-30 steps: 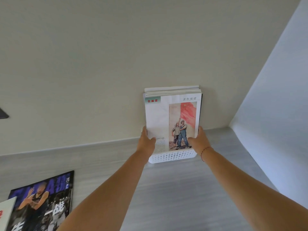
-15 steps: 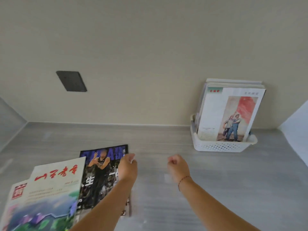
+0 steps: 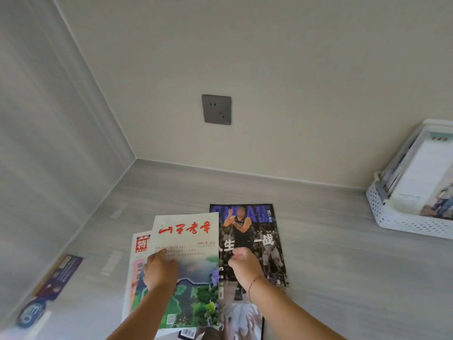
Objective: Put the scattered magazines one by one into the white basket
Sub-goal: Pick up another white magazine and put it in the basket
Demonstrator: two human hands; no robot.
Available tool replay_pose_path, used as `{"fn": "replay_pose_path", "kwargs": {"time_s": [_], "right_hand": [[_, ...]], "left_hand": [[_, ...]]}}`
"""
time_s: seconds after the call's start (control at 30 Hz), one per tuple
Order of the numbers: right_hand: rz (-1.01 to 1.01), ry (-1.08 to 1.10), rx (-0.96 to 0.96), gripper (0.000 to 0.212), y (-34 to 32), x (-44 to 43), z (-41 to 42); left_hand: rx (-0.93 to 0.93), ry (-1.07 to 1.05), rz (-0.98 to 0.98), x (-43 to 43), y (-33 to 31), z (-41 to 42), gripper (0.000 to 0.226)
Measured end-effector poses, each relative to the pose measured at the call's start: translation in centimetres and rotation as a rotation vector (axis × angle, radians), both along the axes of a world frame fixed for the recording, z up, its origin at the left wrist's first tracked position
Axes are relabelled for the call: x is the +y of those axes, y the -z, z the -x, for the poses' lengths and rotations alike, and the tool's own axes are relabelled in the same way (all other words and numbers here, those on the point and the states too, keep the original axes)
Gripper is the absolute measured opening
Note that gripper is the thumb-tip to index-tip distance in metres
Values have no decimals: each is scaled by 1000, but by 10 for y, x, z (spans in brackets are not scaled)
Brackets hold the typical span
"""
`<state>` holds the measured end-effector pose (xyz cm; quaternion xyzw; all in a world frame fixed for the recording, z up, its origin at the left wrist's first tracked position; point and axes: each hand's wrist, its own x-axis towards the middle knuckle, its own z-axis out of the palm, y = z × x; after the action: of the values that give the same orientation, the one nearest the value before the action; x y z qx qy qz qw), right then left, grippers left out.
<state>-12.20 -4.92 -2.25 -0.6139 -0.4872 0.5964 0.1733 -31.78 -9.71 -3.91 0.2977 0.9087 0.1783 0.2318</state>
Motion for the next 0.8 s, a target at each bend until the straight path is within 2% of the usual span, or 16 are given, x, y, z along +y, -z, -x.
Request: {"fn": "replay_pose_path", "kwargs": {"time_s": [0.03, 0.1, 0.17, 0.23, 0.27, 0.4, 0.5, 0.57, 0.67, 0.73, 0.8], "right_hand": [[13, 0, 5, 16, 1, -3, 12], [63, 38, 37, 17, 1, -6, 32], [114, 103, 82, 9, 0, -7, 48], [148, 154, 61, 19, 4, -6, 57], [153, 155, 52, 20, 5, -5, 60], [150, 126, -16, 32, 14, -1, 66], [146, 85, -16, 33, 15, -2, 64], [117, 70, 10, 33, 13, -2, 58], [65, 61, 49, 32, 6, 2, 43], [41, 90, 68, 29, 1, 8, 28], [22, 153, 106, 30, -4, 15, 9]], "left_hand": [[-13, -16, 7, -5, 1, 10, 34], [-33, -52, 16, -14, 4, 27, 33], [-47, -80, 24, -18, 7, 38, 34], [-67, -101, 31, -18, 11, 47, 33], [-103, -118, 25, -17, 12, 52, 31], [-463, -267, -104, -13, 14, 66, 15], [-523, -278, -101, -8, 16, 65, 10], [-523, -249, -84, -4, 14, 60, 13], [-409, -166, -52, 6, 2, 51, 20], [-460, -106, -91, 14, -3, 40, 25], [-527, -63, -129, 22, -8, 27, 20]]}}
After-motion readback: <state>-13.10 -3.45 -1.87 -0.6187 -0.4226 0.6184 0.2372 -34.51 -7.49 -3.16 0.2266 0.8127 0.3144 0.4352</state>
